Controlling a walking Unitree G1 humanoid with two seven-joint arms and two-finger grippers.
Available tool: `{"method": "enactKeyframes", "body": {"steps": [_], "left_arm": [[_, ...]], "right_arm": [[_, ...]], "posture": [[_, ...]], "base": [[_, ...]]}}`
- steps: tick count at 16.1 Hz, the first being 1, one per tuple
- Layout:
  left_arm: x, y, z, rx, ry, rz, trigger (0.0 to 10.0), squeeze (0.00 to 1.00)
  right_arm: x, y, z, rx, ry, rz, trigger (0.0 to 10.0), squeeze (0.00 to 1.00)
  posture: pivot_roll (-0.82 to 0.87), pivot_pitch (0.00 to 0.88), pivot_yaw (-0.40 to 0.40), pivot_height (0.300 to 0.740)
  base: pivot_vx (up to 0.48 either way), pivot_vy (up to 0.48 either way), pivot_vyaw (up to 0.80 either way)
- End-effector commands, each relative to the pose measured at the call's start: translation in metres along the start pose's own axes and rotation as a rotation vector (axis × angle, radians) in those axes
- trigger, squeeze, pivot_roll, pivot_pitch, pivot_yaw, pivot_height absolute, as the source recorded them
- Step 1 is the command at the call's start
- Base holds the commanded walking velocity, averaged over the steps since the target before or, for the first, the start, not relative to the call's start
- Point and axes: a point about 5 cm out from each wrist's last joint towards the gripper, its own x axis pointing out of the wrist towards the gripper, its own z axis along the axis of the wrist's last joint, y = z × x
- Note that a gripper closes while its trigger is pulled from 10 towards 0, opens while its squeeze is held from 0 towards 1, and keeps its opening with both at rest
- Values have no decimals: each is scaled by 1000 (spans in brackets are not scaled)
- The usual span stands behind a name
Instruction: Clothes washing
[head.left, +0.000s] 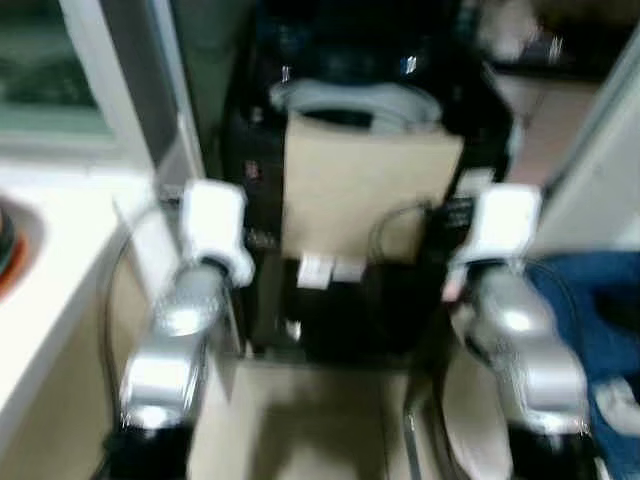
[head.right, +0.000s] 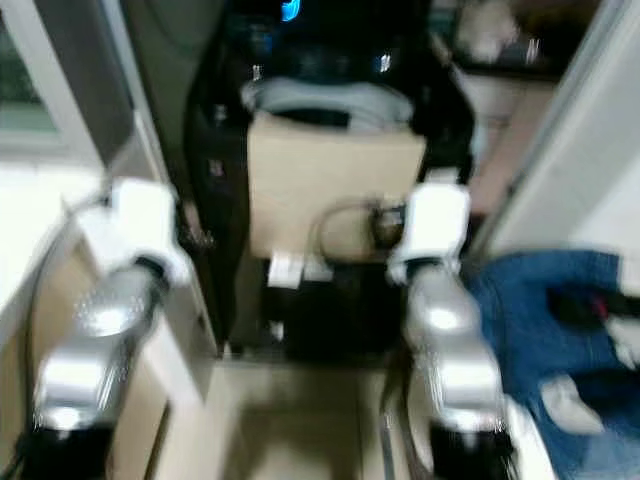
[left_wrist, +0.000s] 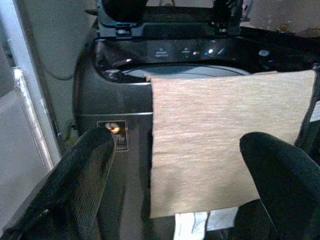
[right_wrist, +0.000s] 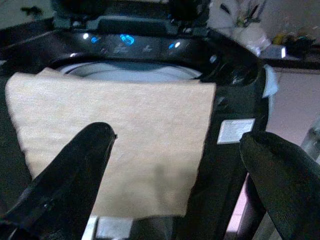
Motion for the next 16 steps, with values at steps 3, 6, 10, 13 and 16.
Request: {"method": "enactKeyframes", "body": {"steps": [3, 6, 10, 13, 16], "left_arm": [[2, 7, 2, -3, -4, 26, 10000, 0], [7, 3, 2, -81, 1, 22, 10000, 0], [9, 3, 7, -112, -28, 14, 10000, 0], [12, 3, 13, 45, -87, 20, 10000, 0], [13, 3, 18, 9, -109, 3, 10000, 0]], "right_arm": [[0, 8, 4, 40, -18, 18, 10000, 0], [-1, 1, -2, 50, 20, -24, 10000, 0], [-2, -4, 2, 43, 7, -42, 10000, 0], [-6, -9, 8, 37, -8, -63, 10000, 0], [-8, -12, 9, 37, -12, -75, 10000, 0]], "posture": [[-18, 0, -31, 740], [-23, 0, -26, 740], [-33, 0, -18, 740], [-35, 0, -17, 740], [-35, 0, -17, 740]], "base": [[330, 0, 0], [0, 0, -746], [0, 0, -794], [0, 0, -792], [0, 0, -788]]}}
